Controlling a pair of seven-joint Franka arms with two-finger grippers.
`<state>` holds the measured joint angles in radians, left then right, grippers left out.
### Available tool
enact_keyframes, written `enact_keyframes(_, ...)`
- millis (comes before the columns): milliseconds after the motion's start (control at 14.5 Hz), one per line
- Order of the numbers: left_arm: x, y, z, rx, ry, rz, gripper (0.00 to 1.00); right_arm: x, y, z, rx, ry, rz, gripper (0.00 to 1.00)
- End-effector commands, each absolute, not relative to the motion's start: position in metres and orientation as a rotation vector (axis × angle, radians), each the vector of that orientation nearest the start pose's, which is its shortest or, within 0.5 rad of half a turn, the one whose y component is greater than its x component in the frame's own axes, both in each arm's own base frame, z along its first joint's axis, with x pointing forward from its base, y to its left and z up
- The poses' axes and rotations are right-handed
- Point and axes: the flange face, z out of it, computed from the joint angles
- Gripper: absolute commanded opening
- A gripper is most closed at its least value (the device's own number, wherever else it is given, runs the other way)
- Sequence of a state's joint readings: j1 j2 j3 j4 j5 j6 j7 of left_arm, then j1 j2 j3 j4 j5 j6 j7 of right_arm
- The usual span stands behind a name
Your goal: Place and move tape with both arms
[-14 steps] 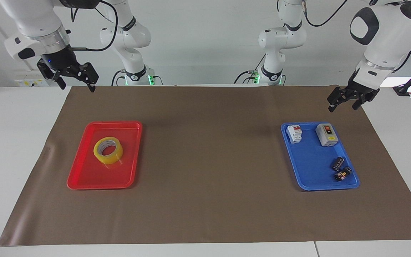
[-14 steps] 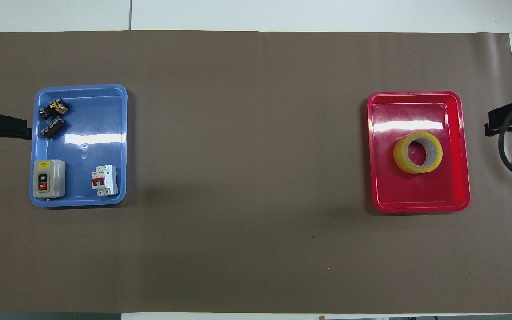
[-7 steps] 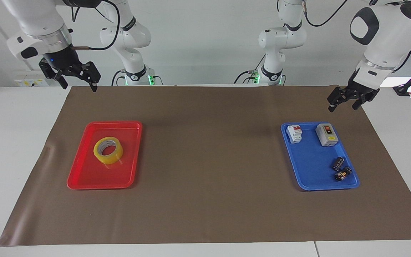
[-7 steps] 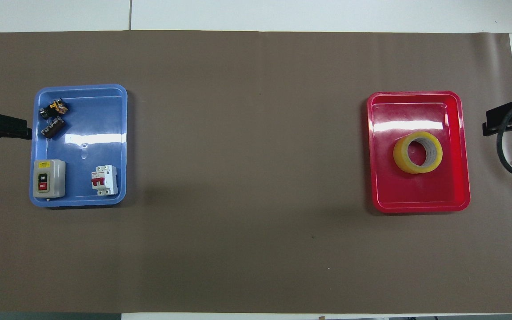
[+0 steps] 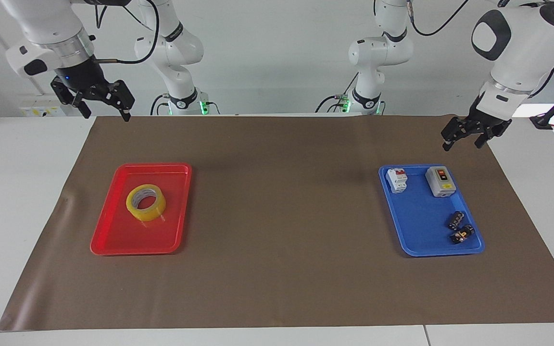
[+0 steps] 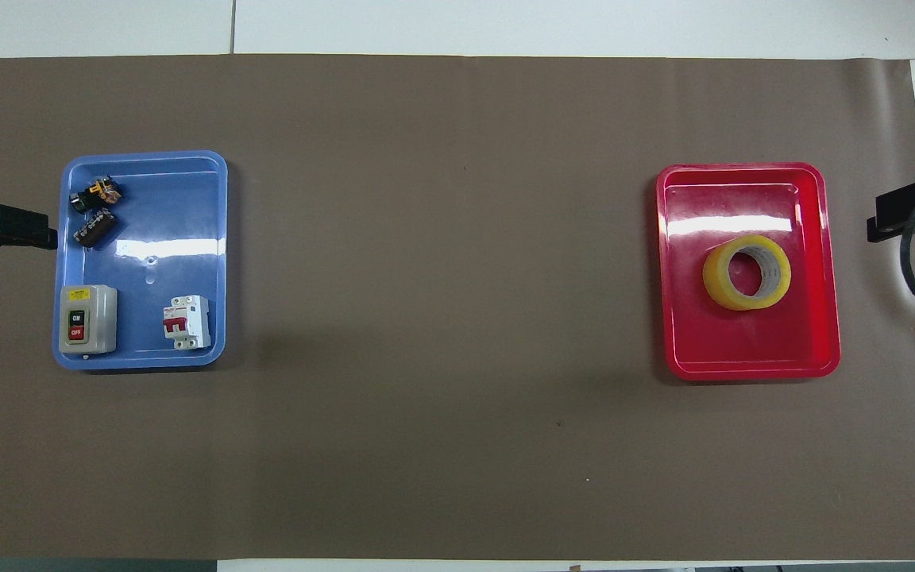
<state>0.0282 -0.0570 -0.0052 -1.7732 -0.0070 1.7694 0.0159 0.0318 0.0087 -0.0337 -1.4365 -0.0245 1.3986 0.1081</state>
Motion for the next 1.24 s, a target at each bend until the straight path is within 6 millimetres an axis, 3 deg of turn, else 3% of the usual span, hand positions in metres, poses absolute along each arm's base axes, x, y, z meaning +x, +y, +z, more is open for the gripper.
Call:
enact_keyframes(0, 0.541, 0.0126, 0.5799, -3.135, 0.006, -0.086, 1.0, 0.5367, -0.0089, 0.6693, -3.152, 0.164, 0.118, 1.0)
enact_keyframes(1172, 0.5414, 0.0126, 0.5791, -3.135, 0.006, -0.084, 1.0, 0.5364, -0.0033, 0.6688, -3.181, 0.14, 0.105, 1.0)
